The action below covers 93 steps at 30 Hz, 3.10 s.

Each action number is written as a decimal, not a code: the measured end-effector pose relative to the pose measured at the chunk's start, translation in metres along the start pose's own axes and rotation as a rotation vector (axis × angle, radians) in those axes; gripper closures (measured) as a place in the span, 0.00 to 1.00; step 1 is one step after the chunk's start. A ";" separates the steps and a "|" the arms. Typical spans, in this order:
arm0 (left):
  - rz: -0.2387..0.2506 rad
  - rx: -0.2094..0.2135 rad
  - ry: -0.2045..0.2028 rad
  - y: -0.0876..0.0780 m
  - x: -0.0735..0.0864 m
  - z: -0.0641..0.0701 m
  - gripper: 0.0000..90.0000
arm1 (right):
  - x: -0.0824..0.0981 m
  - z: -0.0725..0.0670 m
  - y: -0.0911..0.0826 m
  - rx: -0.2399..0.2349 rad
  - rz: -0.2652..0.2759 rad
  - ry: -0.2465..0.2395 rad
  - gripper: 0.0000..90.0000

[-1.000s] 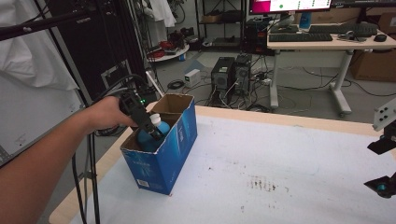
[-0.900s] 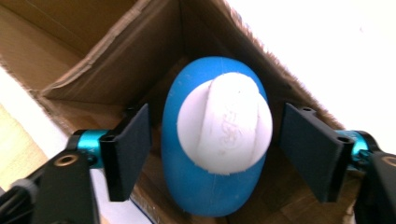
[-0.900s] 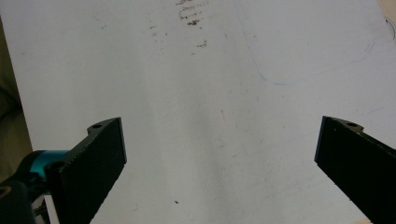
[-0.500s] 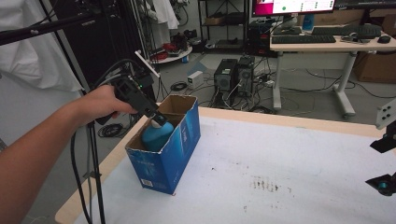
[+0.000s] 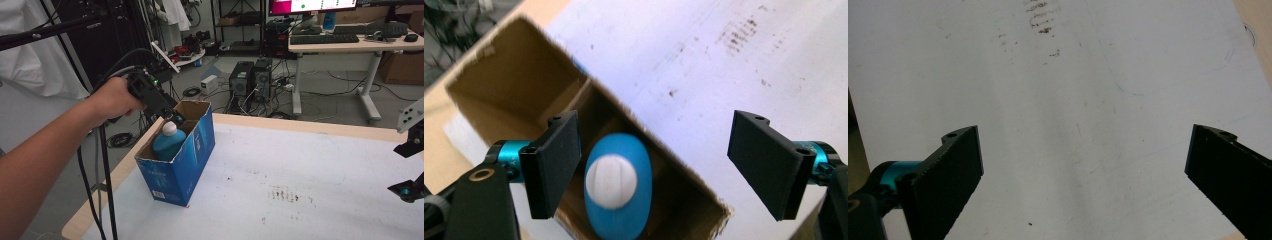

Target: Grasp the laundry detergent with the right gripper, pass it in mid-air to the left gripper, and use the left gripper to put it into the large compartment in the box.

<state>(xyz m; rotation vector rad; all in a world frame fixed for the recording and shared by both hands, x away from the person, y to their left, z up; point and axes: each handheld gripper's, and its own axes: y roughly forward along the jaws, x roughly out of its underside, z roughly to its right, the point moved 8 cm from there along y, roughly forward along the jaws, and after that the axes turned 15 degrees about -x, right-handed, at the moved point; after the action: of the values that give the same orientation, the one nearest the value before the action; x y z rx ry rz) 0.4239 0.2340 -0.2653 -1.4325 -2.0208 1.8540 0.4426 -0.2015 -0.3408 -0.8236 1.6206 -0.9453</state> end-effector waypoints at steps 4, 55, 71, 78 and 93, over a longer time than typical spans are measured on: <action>-0.009 0.008 0.020 0.003 -0.007 0.008 0.15 | 0.000 0.001 -0.002 0.002 0.012 0.002 0.01; 0.037 0.154 0.362 0.060 -0.126 0.143 0.02 | -0.013 0.001 0.003 0.013 0.044 0.024 0.01; -0.021 0.193 0.458 0.091 -0.108 0.171 0.02 | -0.013 0.003 0.010 -0.002 0.029 0.021 0.01; -0.015 0.212 0.463 0.101 -0.102 0.178 0.02 | -0.014 0.002 0.014 -0.002 0.011 0.025 0.01; -0.017 0.216 0.471 0.107 -0.097 0.181 0.02 | -0.016 0.000 0.023 -0.012 -0.006 0.026 0.01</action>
<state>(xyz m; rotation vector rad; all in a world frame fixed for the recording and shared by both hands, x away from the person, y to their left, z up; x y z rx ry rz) 0.4351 0.0194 -0.3510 -1.5931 -1.5555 1.4885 0.4454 -0.1775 -0.3543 -0.8280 1.6484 -0.9542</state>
